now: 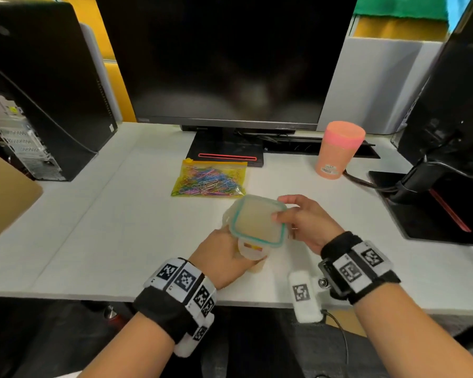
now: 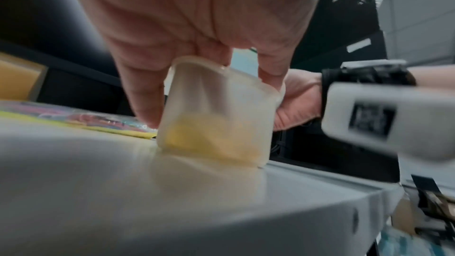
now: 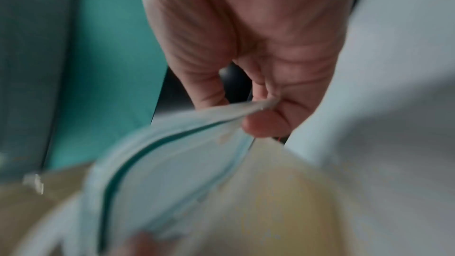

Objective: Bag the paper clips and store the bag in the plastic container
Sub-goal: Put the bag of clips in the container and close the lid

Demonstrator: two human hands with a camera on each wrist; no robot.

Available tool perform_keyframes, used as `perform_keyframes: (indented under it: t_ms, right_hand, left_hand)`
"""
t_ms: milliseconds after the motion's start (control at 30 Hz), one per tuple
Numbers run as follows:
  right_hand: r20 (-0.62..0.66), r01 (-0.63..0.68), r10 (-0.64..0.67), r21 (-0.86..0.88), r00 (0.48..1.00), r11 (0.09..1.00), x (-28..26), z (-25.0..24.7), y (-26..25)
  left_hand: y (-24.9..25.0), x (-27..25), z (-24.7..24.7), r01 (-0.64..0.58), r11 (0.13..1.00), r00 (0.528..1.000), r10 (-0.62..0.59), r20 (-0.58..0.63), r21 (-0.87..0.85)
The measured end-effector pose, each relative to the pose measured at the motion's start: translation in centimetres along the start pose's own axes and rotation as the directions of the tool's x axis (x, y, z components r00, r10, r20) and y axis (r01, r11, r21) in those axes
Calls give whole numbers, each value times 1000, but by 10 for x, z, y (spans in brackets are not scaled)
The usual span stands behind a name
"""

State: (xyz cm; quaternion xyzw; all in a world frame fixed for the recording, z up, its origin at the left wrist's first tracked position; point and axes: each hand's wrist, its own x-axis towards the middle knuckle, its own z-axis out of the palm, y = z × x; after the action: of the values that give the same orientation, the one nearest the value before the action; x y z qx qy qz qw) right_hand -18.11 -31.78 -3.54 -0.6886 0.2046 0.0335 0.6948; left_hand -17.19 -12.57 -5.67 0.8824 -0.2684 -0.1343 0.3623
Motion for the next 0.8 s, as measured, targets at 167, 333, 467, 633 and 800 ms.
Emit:
perform_keyframes:
  t_ms: [167,333,467,633,800]
  right_hand:
    - [-40,16,-20,-82,999,996,4,4,7]
    - [-77,95,-116,-233,990,968,7,7,5]
    - [-54,181,-207,-309,977,934,6,10,3]
    - [-48,219,-276,-487,960,846,7,20,5]
    - [-61,289,-391,-573,918,767,1,32,12]
  left_hand:
    - [-12,-4,0,-35,974,973,-17,-229,-223]
    - [-23,-5,4,-9,772,974,-137,-180,-635]
    - [-29,-4,-1,45,656,986,-153,-74,-754]
    - [-28,-5,-6,96,640,994,-97,43,-762]
    - [-23,9,-15,132,640,947,-307,-94,-757]
